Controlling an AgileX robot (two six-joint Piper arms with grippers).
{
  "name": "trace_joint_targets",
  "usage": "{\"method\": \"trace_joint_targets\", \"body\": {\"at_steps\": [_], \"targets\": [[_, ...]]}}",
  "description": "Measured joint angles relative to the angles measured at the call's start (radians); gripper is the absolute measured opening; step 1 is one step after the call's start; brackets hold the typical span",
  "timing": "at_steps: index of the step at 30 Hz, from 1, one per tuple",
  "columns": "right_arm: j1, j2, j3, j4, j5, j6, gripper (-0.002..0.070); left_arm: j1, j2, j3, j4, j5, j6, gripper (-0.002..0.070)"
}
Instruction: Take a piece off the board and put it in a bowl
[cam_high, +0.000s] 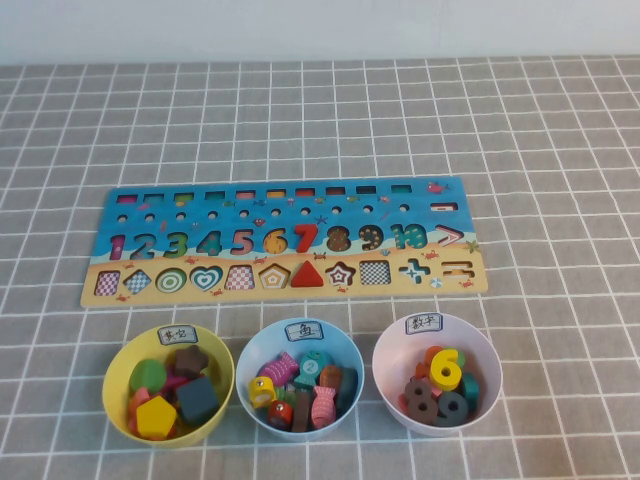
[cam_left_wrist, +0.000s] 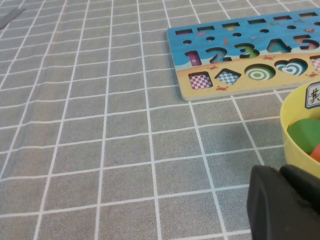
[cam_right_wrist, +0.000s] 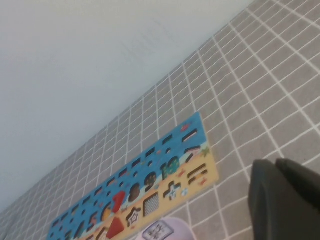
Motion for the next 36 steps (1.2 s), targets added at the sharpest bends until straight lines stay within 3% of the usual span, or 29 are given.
{"method": "trace_joint_targets", "body": {"at_steps": [6, 17, 25, 36], "targets": [[0.0, 0.135, -0.145, -0.039, 0.16, 0.0, -0.0017, 0.0, 0.0, 0.0, 0.0, 0.0, 0.0, 0.0], [0.0, 0.606, -0.513, -0.223, 0.554, -0.073, -0.0017, 0.0, 0.0, 0.0, 0.002, 0.0, 0.0, 0.0], [0.002, 0.952, -0.752, -0.228, 0.638, -0.168, -0.0017, 0.0, 0.0, 0.0, 0.002, 0.0, 0.0, 0.0], [0.241, 1.357, -1.035, -0.308, 0.642, -0.104, -0.0017, 0.0, 0.0, 0.0, 0.002, 0.0, 0.0, 0.0]]}}
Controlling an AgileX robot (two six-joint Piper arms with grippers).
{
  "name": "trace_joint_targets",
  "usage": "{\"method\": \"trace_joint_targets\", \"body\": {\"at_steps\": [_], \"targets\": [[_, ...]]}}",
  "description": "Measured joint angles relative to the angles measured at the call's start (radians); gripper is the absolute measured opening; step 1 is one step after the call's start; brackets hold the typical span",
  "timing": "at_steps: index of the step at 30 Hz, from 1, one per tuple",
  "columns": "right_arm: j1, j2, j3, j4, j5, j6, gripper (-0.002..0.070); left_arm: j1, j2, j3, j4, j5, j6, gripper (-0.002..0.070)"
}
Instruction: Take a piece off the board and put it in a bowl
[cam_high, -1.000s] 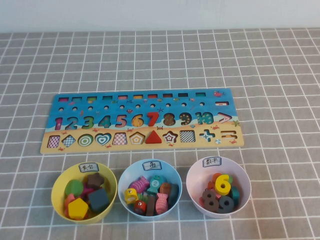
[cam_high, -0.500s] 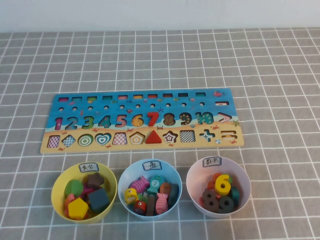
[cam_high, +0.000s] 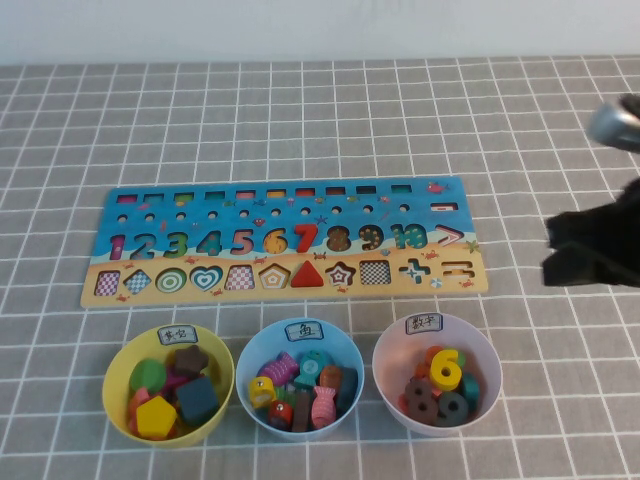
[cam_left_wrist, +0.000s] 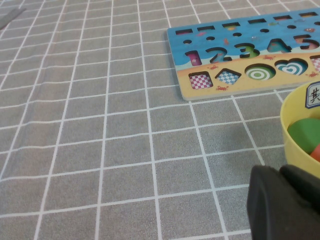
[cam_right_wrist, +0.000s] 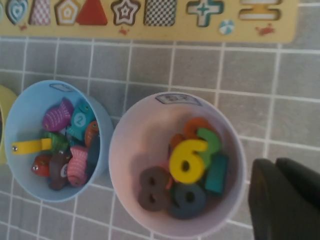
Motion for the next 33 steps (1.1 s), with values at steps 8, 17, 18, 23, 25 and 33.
{"method": "trace_joint_targets", "body": {"at_steps": [8, 17, 18, 23, 25, 33], "targets": [[0.209, 0.236, -0.238, -0.107, 0.002, 0.131, -0.0017, 0.0, 0.0, 0.0, 0.0, 0.0, 0.0, 0.0], [0.371, 0.492, -0.566, -0.183, 0.112, 0.172, -0.0017, 0.0, 0.0, 0.0, 0.0, 0.0, 0.0, 0.0], [0.382, 0.523, -0.607, -0.186, 0.142, 0.165, -0.0017, 0.0, 0.0, 0.0, 0.0, 0.0, 0.0, 0.0], [0.41, 0.647, -0.785, -0.232, 0.266, 0.167, -0.0017, 0.0, 0.0, 0.0, 0.0, 0.0, 0.0, 0.0], [0.418, 0.684, -0.841, -0.255, 0.292, 0.159, -0.0017, 0.0, 0.0, 0.0, 0.0, 0.0, 0.0, 0.0], [0.421, 0.779, -0.984, -0.249, 0.314, -0.206, -0.0017, 0.0, 0.0, 0.0, 0.0, 0.0, 0.0, 0.0]]}}
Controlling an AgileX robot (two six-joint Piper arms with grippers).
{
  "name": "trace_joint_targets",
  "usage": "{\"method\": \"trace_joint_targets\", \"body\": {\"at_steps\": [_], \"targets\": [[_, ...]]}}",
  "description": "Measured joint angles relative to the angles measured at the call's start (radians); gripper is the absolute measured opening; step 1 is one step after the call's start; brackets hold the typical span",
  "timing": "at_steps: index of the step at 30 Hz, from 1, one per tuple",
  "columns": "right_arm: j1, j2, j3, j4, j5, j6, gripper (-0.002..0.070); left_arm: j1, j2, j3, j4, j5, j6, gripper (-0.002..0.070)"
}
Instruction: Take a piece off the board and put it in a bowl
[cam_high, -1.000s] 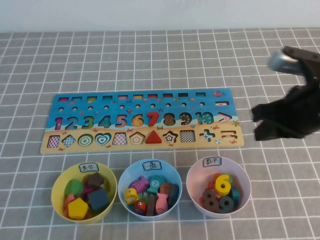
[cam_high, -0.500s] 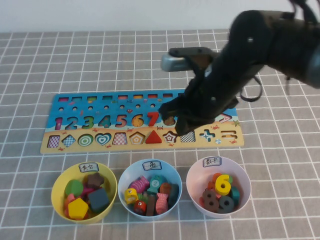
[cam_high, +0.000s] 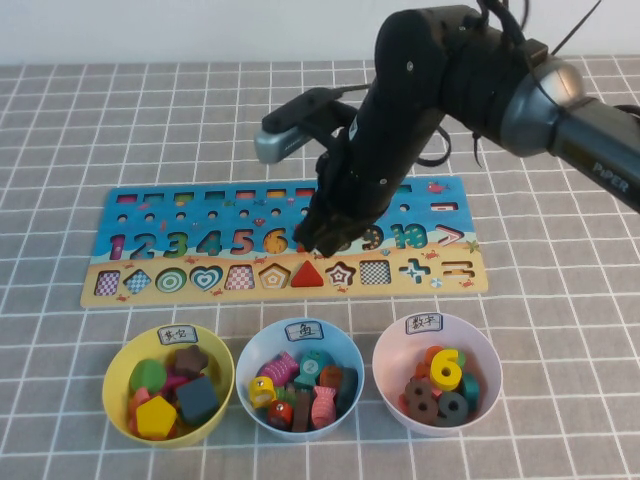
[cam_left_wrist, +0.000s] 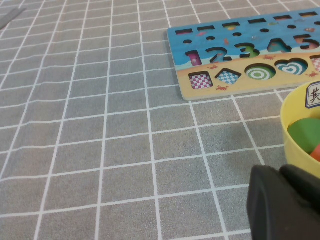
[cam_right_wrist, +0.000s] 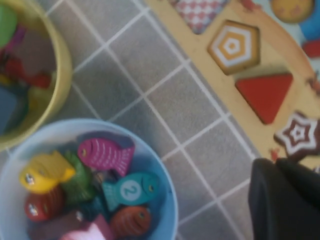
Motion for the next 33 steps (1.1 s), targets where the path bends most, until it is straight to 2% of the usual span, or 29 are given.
{"method": "trace_joint_targets", "body": {"at_steps": [4, 8, 11, 16, 19, 33], "targets": [[0.0, 0.007, -0.007, 0.033, 0.002, -0.302, -0.0017, 0.0, 0.0, 0.0, 0.0, 0.0, 0.0, 0.0], [0.004, 0.023, -0.012, 0.056, 0.002, -0.51, 0.0013, 0.0, 0.0, 0.0, 0.0, 0.0, 0.0, 0.0], [0.005, 0.038, -0.013, 0.061, 0.002, -0.611, 0.0102, 0.0, 0.0, 0.0, 0.0, 0.0, 0.0, 0.0], [0.006, 0.079, -0.013, 0.023, 0.002, -0.68, 0.0341, 0.0, 0.0, 0.0, 0.0, 0.0, 0.0, 0.0], [0.006, 0.103, -0.013, -0.011, 0.002, -0.687, 0.0398, 0.0, 0.0, 0.0, 0.0, 0.0, 0.0, 0.0], [0.006, 0.22, -0.162, -0.012, 0.002, -0.691, 0.0394, 0.0, 0.0, 0.0, 0.0, 0.0, 0.0, 0.0]]}}
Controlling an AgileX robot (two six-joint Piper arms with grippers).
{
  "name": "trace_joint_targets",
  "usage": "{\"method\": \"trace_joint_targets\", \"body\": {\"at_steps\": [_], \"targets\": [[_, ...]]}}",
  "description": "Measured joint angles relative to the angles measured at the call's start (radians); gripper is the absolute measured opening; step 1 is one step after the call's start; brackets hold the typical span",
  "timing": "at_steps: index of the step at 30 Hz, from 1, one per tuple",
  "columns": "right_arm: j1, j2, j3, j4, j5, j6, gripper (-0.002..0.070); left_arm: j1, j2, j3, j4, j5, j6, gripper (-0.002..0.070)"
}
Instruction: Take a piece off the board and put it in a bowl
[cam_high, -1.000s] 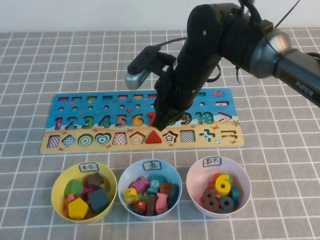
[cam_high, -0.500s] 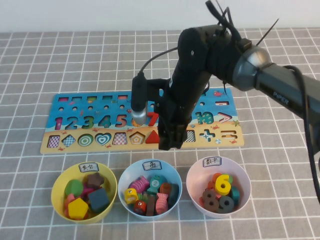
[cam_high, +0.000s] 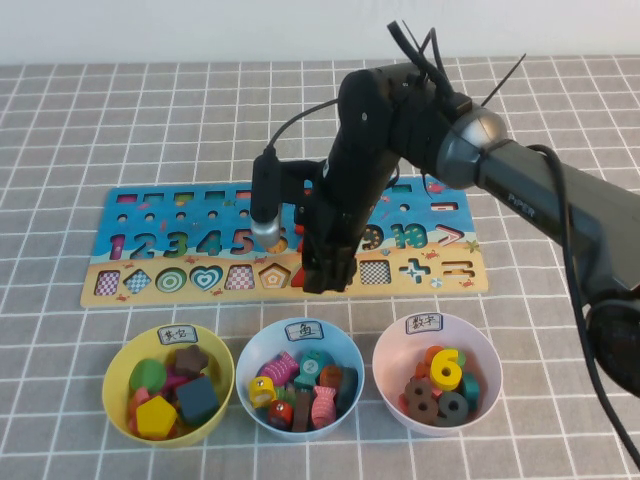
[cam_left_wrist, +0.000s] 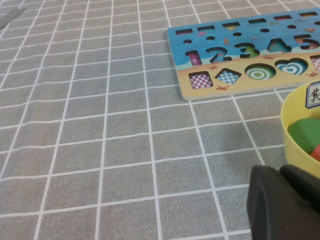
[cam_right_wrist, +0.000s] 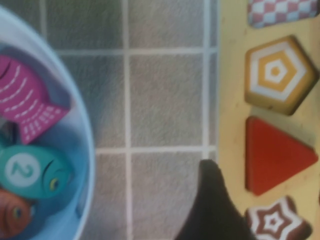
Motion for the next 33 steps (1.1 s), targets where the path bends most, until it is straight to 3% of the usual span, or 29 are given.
{"method": "trace_joint_targets", "body": {"at_steps": [33], "targets": [[-0.008, 0.075, -0.064, 0.053, 0.0, 0.0, 0.0393, 0.0, 0.0, 0.0, 0.0, 0.0, 0.0, 0.0]]}}
